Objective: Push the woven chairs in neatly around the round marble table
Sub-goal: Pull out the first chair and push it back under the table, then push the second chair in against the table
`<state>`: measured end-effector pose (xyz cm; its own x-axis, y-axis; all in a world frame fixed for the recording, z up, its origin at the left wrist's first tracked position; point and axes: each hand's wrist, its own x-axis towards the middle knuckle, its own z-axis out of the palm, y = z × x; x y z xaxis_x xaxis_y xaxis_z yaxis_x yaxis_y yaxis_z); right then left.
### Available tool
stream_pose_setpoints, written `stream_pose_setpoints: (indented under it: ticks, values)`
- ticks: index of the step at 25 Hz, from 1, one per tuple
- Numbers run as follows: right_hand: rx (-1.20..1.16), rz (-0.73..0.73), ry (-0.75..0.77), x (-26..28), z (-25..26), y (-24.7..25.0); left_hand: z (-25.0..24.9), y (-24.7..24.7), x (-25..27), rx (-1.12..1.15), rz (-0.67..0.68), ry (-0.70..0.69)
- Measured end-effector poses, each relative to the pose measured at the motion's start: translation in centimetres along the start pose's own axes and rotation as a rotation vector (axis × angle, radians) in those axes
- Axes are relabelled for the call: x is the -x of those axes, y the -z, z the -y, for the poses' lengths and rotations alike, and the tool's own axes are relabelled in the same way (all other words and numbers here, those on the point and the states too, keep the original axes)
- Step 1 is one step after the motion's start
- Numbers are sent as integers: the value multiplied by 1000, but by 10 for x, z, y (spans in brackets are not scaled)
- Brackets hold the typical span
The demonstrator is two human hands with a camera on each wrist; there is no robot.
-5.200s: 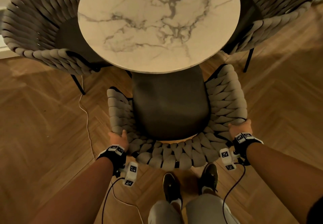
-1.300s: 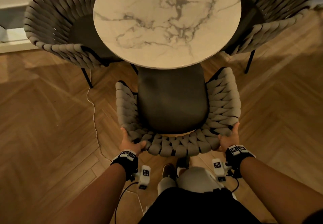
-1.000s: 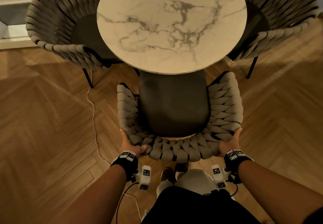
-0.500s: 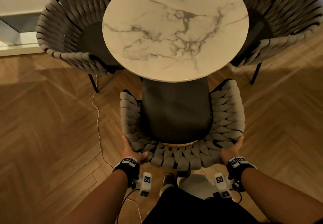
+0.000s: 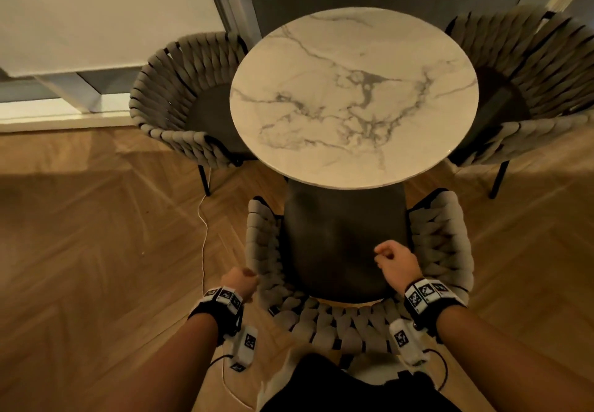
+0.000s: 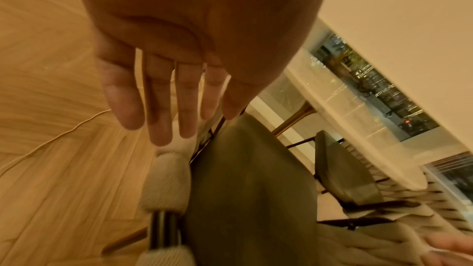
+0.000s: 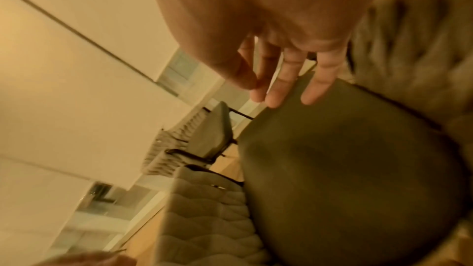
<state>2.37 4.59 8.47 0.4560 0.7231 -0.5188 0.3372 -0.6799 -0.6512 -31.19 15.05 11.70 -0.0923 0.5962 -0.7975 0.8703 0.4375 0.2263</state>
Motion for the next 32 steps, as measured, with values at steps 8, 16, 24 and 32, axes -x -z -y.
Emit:
stream_pose_setpoints:
  ticks: [8, 16, 24, 32]
  values:
    - [-40, 172, 208, -29, 138, -46, -17, 97, -23, 72, -84, -98]
    - [69, 203, 244, -93, 281, -144, -25, 242, -169, -188, -188, -254]
    - [221, 251, 143, -205, 426, -292, -34, 394, -352, -293, -231, -327]
    - [525, 259, 160, -290, 508, -395, -36, 446, -446, -606, -417, -370]
